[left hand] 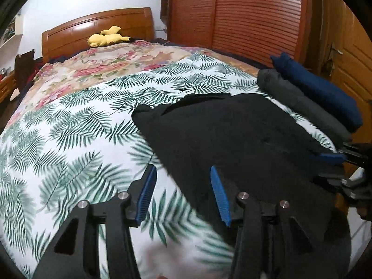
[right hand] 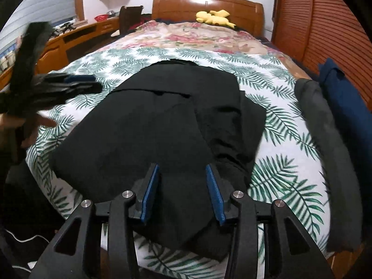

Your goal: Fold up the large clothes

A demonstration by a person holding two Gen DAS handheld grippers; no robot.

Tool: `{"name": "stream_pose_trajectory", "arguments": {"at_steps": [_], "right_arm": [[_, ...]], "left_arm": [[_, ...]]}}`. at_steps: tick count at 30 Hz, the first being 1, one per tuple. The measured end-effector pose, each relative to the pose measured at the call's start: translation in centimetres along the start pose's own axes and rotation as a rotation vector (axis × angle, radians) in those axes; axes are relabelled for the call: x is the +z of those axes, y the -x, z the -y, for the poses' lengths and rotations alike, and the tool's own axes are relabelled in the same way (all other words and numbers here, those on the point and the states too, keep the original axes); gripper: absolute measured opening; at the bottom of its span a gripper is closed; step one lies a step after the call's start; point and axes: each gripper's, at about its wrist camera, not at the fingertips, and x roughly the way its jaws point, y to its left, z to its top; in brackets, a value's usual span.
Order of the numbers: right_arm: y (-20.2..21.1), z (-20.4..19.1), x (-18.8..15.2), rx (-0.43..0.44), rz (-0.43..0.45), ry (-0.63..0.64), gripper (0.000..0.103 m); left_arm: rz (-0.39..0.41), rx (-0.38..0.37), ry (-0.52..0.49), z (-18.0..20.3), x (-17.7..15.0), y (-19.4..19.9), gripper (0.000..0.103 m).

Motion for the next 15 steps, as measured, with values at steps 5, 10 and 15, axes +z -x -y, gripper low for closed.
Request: {"name": "stream_pose_trajectory", "arguments": {"at_steps": [5,10,15], "right_arm": [[0.4,0.6,-0.8,0.006,0.004,-0.02,0.042],[0.3,0.7,-1.2,0.013,0.016,-0.043,0.042],[0.5,0.9,-1.2,0.014,0.023,-0.058,0.042]], "left_arm": [[-0.037,-0.029,0.039,-1.5,1.8,-3.5,0.047],[-0.073,-0.032,0.059,-3.1,3.2,-6.3,0.053],[-0.095,0.024,0.045,-3.7,3.9,-8.7,0.054]]}}
